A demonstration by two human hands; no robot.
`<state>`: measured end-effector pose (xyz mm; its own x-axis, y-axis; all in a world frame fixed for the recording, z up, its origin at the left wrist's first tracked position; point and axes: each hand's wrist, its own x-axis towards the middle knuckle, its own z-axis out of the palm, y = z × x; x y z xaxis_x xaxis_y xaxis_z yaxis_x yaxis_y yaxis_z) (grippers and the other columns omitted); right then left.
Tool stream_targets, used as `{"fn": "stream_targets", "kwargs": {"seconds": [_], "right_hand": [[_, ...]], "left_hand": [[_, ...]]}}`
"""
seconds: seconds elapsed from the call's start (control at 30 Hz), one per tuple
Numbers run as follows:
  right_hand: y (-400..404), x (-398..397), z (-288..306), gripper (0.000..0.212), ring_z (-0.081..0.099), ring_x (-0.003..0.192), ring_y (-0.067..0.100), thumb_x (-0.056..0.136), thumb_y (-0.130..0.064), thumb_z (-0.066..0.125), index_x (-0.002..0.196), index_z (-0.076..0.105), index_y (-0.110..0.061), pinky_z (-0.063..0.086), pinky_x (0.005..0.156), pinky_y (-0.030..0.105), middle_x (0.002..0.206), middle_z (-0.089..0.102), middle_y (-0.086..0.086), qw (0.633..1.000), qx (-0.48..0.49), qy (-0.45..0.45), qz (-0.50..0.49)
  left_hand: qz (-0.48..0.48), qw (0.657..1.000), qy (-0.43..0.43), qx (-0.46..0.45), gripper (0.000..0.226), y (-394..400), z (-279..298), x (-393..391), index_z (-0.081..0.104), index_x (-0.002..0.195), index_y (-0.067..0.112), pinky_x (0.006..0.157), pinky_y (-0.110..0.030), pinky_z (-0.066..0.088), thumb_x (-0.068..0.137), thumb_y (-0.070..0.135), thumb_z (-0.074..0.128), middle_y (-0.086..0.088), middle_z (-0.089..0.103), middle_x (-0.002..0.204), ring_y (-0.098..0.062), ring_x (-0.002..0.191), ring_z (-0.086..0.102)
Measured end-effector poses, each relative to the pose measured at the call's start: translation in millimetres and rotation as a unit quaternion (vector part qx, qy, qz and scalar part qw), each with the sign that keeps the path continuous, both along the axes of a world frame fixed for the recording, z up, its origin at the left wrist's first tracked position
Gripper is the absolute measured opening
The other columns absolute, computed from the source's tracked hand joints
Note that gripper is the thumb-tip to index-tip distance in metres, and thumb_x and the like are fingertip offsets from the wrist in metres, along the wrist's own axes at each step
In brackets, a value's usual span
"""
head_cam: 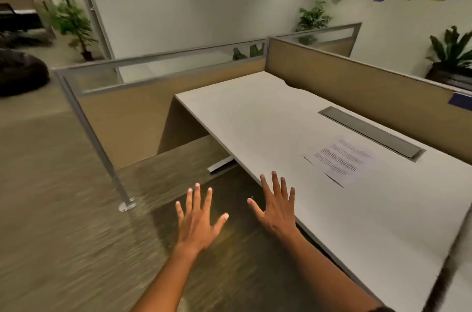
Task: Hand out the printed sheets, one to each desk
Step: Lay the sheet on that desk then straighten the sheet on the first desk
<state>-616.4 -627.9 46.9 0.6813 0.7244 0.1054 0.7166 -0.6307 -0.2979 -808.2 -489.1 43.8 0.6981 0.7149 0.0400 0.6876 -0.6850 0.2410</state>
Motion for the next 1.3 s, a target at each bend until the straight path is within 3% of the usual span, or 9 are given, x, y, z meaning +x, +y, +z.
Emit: {"fn": "stream_targets", "kwargs": {"seconds": [0.2, 0.43, 0.63, 0.77, 0.97, 1.13, 1.3], "right_hand": [[74.0, 62.8, -15.0, 0.081, -0.026, 0.148, 0.022, 0.082, -0.084, 0.007, 0.149, -0.018, -0.045, -0.013, 0.119, 0.056, 0.159, -0.031, -0.008, 0.995, -0.007, -0.009, -0.097], [133.5, 106.9, -21.4, 0.085, -0.028, 0.147, 0.025, 0.081, -0.082, 0.008, 0.148, -0.023, -0.040, -0.011, 0.120, 0.057, 0.158, -0.035, -0.003, 0.972, -0.037, 0.004, -0.232], [155.5, 137.5, -18.8, 0.085, -0.022, 0.149, 0.027, 0.081, -0.082, 0.010, 0.147, -0.024, -0.039, -0.010, 0.119, 0.055, 0.160, -0.030, 0.000, 0.942, -0.033, 0.015, -0.335], [146.3, 166.5, -22.3, 0.086, -0.015, 0.151, 0.028, 0.087, -0.077, 0.023, 0.151, -0.016, -0.037, -0.005, 0.119, 0.054, 0.162, -0.023, 0.001, 0.915, -0.035, 0.030, -0.401], [115.6, 225.1, -29.8, 0.085, 0.009, 0.151, 0.031, 0.090, -0.067, 0.040, 0.156, 0.002, -0.028, 0.014, 0.119, 0.054, 0.165, -0.001, 0.008, 0.838, 0.027, 0.079, -0.539], [87.4, 275.3, -30.1, 0.082, 0.017, 0.148, 0.035, 0.092, -0.058, 0.047, 0.155, 0.009, -0.022, 0.017, 0.118, 0.057, 0.163, 0.010, 0.015, 0.767, 0.072, 0.111, -0.628], [59.3, 313.5, -34.0, 0.094, 0.020, 0.145, 0.041, 0.087, -0.055, 0.059, 0.155, 0.004, -0.020, 0.018, 0.117, 0.058, 0.160, 0.009, 0.022, 0.709, 0.066, 0.161, -0.683]], "left_hand": [[-0.107, 0.994, 0.017, 0.004, 0.093, 115.4, -12.4, 102.1, -0.005, 0.154, 0.031, 0.116, -0.061, -0.007, 0.080, 0.082, 0.019, -0.008, -0.022, 0.161, -0.028, 0.148, -0.018], [-0.227, 0.973, 0.037, 0.012, 0.092, 218.5, -0.8, 198.5, -0.028, 0.147, 0.035, 0.117, -0.061, -0.008, 0.081, 0.082, 0.018, -0.006, -0.036, 0.156, -0.028, 0.146, -0.027], [-0.310, 0.950, 0.035, 0.000, 0.091, 257.3, 6.1, 270.0, -0.023, 0.149, 0.031, 0.118, -0.061, -0.009, 0.085, 0.079, 0.021, -0.006, -0.035, 0.156, -0.028, 0.146, -0.028], [-0.360, 0.932, 0.040, 0.003, 0.092, 254.9, 5.1, 319.8, -0.028, 0.145, 0.030, 0.117, -0.058, -0.012, 0.076, 0.084, 0.001, -0.005, -0.037, 0.155, -0.027, 0.145, -0.029], [-0.434, 0.896, 0.081, -0.036, 0.085, 236.2, -7.8, 397.2, -0.014, 0.153, 0.031, 0.118, -0.056, -0.011, 0.088, 0.075, 0.018, -0.003, -0.025, 0.161, -0.024, 0.148, -0.025], [-0.482, 0.865, 0.127, -0.063, 0.078, 219.3, -20.5, 457.2, -0.006, 0.155, 0.031, 0.119, -0.053, -0.010, 0.092, 0.069, 0.023, 0.001, -0.013, 0.164, -0.020, 0.150, -0.020], [-0.525, 0.833, 0.156, -0.077, 0.073, 192.6, -25.0, 503.9, -0.001, 0.156, 0.027, 0.120, -0.051, -0.010, 0.097, 0.061, 0.027, 0.001, -0.009, 0.165, -0.019, 0.151, -0.016]]}}
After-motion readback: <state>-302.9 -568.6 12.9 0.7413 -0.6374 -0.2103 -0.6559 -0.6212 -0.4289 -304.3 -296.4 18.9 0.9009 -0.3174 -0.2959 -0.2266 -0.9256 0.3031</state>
